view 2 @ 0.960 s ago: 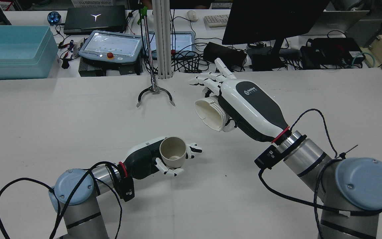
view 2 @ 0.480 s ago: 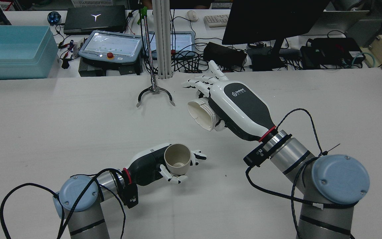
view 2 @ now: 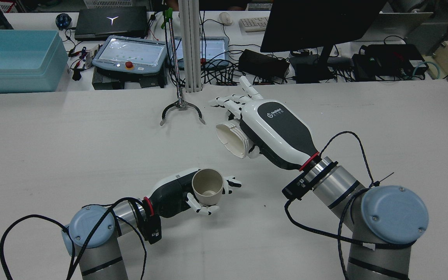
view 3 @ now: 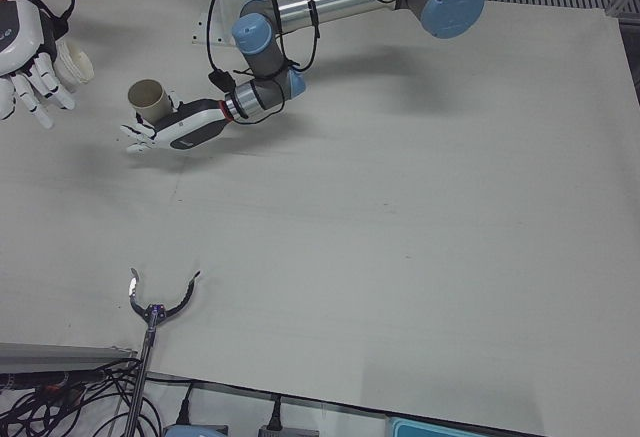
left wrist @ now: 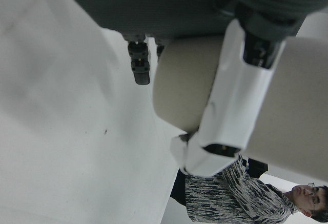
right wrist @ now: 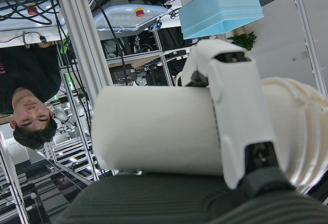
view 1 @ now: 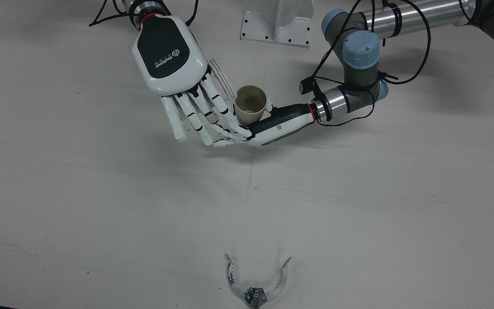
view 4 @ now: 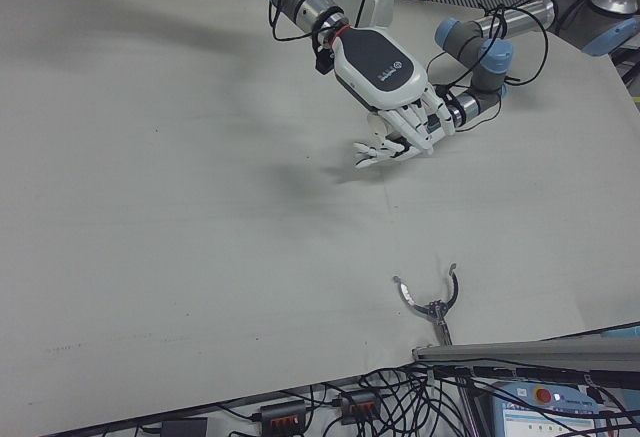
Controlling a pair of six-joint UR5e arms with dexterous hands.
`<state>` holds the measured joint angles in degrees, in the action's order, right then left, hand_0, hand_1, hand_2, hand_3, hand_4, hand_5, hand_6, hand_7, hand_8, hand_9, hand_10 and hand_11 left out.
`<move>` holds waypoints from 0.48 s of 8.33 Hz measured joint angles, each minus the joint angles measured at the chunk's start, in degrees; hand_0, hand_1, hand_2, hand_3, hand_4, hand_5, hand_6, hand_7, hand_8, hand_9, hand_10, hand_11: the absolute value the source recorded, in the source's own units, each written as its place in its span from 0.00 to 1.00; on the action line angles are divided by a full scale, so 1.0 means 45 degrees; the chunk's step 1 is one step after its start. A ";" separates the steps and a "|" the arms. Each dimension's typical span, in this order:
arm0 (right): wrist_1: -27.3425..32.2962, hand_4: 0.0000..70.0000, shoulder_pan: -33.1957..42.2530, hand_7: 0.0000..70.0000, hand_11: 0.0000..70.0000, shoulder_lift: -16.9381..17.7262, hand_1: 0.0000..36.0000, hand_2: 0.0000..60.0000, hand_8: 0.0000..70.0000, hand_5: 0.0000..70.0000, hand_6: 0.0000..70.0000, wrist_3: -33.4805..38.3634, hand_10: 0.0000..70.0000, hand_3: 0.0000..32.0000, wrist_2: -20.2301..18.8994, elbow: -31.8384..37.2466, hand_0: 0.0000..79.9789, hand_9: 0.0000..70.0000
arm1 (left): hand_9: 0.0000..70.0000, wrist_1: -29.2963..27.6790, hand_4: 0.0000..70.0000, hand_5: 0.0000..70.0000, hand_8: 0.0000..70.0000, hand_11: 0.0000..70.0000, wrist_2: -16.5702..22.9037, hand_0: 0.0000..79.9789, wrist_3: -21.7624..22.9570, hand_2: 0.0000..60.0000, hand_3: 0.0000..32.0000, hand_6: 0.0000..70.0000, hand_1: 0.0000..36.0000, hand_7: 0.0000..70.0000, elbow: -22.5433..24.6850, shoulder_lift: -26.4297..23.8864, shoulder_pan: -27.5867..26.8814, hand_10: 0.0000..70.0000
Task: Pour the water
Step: 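Tilt the white paper cup over the beige cup with the right hand, then turn the white cup upright and lower it to the table, right hand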
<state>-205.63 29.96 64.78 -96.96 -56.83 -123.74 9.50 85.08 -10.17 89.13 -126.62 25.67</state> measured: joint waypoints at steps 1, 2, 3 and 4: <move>0.0091 0.00 0.0122 0.52 0.04 0.0058 1.00 0.87 0.36 0.30 0.71 0.0150 0.00 0.04 0.0328 -0.0058 1.00 0.41 | 0.08 -0.0002 1.00 1.00 0.17 0.29 0.0014 1.00 0.0043 1.00 0.00 0.47 1.00 0.22 0.0027 0.0034 0.0118 0.17; 0.0339 0.00 0.0262 0.52 0.06 0.0412 1.00 0.87 0.42 0.31 0.72 0.1129 0.00 0.05 0.1193 -0.0030 1.00 0.48 | 0.07 -0.0002 1.00 1.00 0.16 0.28 0.0059 1.00 0.0130 1.00 0.00 0.46 1.00 0.21 0.0151 0.0080 0.0439 0.17; 0.0715 0.00 0.0462 0.52 0.08 0.1091 1.00 0.85 0.43 0.31 0.74 0.2870 0.02 0.00 0.2202 0.0122 1.00 0.49 | 0.07 0.0011 1.00 1.00 0.16 0.28 0.0155 1.00 0.0207 1.00 0.00 0.46 1.00 0.20 0.0424 0.0343 0.0900 0.17; 0.0996 0.00 0.0817 0.53 0.08 0.1699 1.00 0.83 0.44 0.30 0.72 0.4967 0.02 0.00 0.2887 0.0468 0.92 0.50 | 0.07 0.0025 1.00 1.00 0.16 0.29 0.0265 1.00 0.0252 1.00 0.00 0.46 1.00 0.19 0.0822 0.0865 0.1345 0.17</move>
<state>-201.15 33.64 72.42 -74.61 -43.84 -121.63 9.62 86.27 -9.03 92.83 -122.73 31.72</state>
